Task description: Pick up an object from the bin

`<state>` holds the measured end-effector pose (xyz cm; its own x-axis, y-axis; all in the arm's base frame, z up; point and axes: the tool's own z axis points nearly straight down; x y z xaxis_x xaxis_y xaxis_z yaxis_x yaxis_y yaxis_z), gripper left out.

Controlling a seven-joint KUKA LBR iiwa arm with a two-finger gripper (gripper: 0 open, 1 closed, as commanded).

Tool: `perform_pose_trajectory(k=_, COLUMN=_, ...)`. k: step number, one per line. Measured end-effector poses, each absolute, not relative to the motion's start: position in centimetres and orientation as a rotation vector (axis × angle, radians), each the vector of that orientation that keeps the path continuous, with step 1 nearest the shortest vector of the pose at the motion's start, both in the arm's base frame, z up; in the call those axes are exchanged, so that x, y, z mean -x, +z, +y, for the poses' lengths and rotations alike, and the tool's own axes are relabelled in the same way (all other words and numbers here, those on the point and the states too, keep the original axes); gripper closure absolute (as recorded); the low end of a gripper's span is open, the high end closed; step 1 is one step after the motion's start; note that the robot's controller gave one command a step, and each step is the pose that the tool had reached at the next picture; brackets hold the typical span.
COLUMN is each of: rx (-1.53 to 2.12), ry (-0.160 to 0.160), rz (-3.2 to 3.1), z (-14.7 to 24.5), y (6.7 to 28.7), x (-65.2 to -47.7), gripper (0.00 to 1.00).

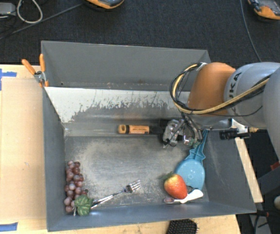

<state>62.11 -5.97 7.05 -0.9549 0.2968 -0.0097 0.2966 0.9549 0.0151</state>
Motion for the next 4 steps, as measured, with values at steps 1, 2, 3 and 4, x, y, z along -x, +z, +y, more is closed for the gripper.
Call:
perform_pose_trajectory(k=1, rx=-0.488, ry=0.022, rz=3.092, z=-7.6, y=8.2, x=-62.0, gripper=1.00)
perform_pose_trajectory(k=2, rx=-0.507, ry=0.022, rz=3.091, z=-6.7, y=7.9, x=-61.8, gripper=1.00)
perform_pose_trajectory(k=3, rx=-0.524, ry=0.022, rz=3.089, z=-8.3, y=8.1, x=-62.0, gripper=1.00)
perform_pose_trajectory(k=4, rx=-0.552, ry=0.027, rz=3.083, z=-8.3, y=10.4, x=-62.0, gripper=1.00)
